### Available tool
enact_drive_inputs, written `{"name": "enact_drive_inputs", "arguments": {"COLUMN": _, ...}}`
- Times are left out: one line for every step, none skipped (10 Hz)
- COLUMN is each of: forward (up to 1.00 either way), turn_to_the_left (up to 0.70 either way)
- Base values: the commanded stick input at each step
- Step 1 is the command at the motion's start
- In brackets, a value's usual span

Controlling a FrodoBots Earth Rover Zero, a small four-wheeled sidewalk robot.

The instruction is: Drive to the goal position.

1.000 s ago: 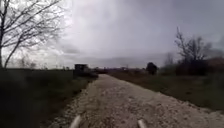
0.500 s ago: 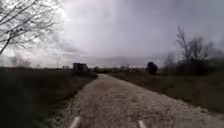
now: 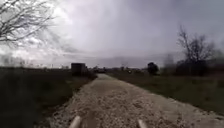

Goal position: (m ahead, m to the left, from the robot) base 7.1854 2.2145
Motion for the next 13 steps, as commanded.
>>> {"name": "enact_drive_inputs", "arguments": {"forward": 0.50, "turn_to_the_left": 0.00}}
{"name": "enact_drive_inputs", "arguments": {"forward": 0.50, "turn_to_the_left": 0.00}}
{"name": "enact_drive_inputs", "arguments": {"forward": 0.50, "turn_to_the_left": 0.00}}
{"name": "enact_drive_inputs", "arguments": {"forward": 0.50, "turn_to_the_left": 0.00}}
{"name": "enact_drive_inputs", "arguments": {"forward": 0.50, "turn_to_the_left": 0.00}}
{"name": "enact_drive_inputs", "arguments": {"forward": 0.50, "turn_to_the_left": 0.00}}
{"name": "enact_drive_inputs", "arguments": {"forward": 0.50, "turn_to_the_left": 0.00}}
{"name": "enact_drive_inputs", "arguments": {"forward": 0.50, "turn_to_the_left": 0.00}}
{"name": "enact_drive_inputs", "arguments": {"forward": 0.50, "turn_to_the_left": 0.00}}
{"name": "enact_drive_inputs", "arguments": {"forward": 0.50, "turn_to_the_left": 0.00}}
{"name": "enact_drive_inputs", "arguments": {"forward": 0.50, "turn_to_the_left": 0.00}}
{"name": "enact_drive_inputs", "arguments": {"forward": 0.50, "turn_to_the_left": 0.00}}
{"name": "enact_drive_inputs", "arguments": {"forward": 0.50, "turn_to_the_left": 0.00}}
